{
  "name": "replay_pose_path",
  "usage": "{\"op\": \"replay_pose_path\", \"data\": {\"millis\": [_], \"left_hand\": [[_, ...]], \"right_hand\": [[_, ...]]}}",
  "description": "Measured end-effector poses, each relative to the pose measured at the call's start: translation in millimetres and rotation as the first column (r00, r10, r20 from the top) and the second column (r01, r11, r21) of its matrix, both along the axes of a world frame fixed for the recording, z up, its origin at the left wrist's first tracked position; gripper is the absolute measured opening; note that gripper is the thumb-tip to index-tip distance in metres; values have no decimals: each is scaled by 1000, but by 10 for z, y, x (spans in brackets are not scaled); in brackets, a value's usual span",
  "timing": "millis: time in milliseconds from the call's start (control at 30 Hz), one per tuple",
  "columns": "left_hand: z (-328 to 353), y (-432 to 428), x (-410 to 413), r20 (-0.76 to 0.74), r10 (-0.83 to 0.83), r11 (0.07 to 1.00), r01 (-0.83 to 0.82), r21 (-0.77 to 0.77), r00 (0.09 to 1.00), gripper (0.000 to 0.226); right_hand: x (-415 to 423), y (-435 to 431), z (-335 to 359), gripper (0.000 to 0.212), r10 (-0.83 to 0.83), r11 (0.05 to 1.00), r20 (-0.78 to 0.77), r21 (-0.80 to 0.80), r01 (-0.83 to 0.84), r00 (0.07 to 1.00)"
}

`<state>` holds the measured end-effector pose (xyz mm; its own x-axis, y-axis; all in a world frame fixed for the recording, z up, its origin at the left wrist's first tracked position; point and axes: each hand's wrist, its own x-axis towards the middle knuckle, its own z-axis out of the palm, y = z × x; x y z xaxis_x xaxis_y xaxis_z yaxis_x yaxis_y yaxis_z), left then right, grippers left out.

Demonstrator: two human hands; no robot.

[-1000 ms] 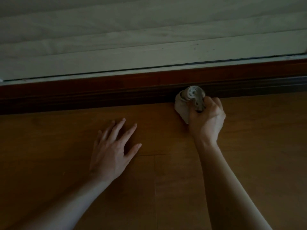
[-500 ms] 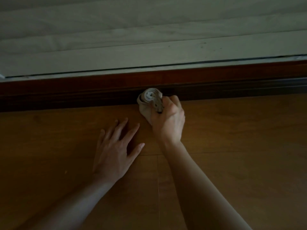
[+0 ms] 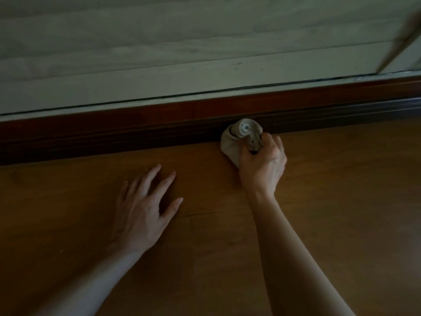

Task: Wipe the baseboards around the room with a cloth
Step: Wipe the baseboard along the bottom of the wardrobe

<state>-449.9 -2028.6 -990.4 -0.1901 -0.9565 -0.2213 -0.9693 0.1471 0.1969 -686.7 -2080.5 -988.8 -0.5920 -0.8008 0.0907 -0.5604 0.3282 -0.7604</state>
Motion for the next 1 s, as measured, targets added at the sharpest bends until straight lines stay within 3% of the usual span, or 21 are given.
{"op": "replay_pose_path", "data": {"millis": [100,233,400,533,700,833,1000], "left_hand": [[-1,-41,-261,-47,-97,995,97,-8,994,75],[-67,-88,-552,-84,-164,986,164,-4,983,75],[-127,-60,-659,-73,-170,985,168,-30,983,75],[-124,-71,-641,-60,-173,985,172,-31,983,73],[-133,-68,-651,-45,-181,983,179,-32,982,73],[-137,-66,-648,-34,-173,984,172,-34,984,74],[-147,-68,-654,-28,-172,985,171,-22,985,75]], "right_hand": [[-115,8,-26,24,-96,995,21,-6,96,995],[-137,10,-20,18,21,999,-8,-29,-21,1000],[-251,5,-27,22,-20,999,-9,-28,19,1000],[-201,-9,-13,18,75,997,-34,-22,-75,997],[-179,6,-15,21,1,999,-8,-39,-1,1000],[-164,8,-16,20,77,996,-39,-33,-79,996],[-187,25,-32,20,-18,999,-14,-41,17,1000]]}}
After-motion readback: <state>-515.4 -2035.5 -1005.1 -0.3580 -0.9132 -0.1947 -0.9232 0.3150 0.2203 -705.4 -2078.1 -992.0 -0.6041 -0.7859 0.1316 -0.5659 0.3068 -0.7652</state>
